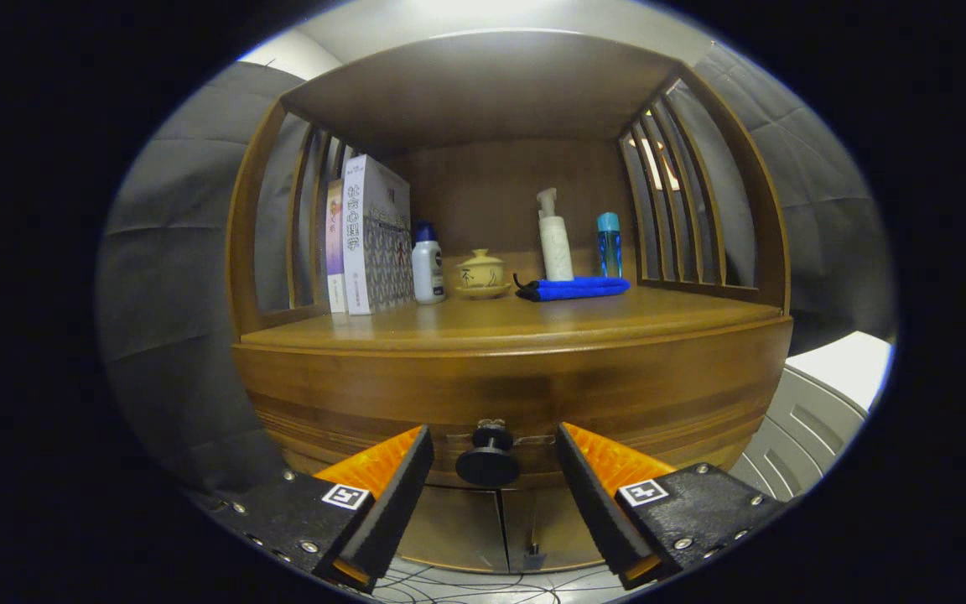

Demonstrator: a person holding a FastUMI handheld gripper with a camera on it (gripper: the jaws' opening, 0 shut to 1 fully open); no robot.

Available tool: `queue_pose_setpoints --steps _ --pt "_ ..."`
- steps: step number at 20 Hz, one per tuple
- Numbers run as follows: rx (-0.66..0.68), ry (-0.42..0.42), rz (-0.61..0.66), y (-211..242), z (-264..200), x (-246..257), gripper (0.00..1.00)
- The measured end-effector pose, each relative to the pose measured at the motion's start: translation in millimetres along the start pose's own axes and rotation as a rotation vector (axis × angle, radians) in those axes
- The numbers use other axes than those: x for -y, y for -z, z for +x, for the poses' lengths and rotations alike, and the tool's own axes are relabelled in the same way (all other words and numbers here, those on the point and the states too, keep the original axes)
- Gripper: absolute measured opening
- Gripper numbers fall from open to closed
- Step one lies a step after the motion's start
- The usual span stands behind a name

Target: Pull open the drawer, take out the items inside it, and place them on the countertop above the cabinet.

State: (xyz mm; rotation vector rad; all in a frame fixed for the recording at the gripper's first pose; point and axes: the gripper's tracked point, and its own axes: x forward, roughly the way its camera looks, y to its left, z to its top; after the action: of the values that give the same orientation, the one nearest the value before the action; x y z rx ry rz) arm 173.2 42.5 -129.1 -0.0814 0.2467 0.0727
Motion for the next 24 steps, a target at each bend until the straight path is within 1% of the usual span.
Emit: queue_pose_setpoints --steps 3,5,6,7,8,9,12,14,16,21,24 --pt "-0.038 0.001 0.006 8.7 5.0 1.3 0.87" --pt "-0.052 0.0 0.006 14.2 10.9 1.3 0.8" --pt "-0.058 0.002 0.001 16.2 12.6 1.7 0.74" --pt "-0.06 -0.003 0.002 15.8 13.8 0.4 0.71" --pt "-0.059 -0.004 0.003 16.8 14.9 -1.1 0.65" --pt "-0.055 -0.013 0.002 16.6 16.1 -2.6 0.63" --pt "-0.045 -0.006 -0.023 16.7 16.1 -2.8 0.47" --pt "-0.049 0.0 -0.035 18.1 16.4 -4.2 0.4" --pt "-0.065 0.006 -0.03 19.5 14.5 -3.7 0.37" --pt "-0.056 0.02 -0.019 20.6 -1.3 -4.8 0.36" --pt "-0.046 0.016 -0.004 24.6 -22.1 -6.8 0.37"
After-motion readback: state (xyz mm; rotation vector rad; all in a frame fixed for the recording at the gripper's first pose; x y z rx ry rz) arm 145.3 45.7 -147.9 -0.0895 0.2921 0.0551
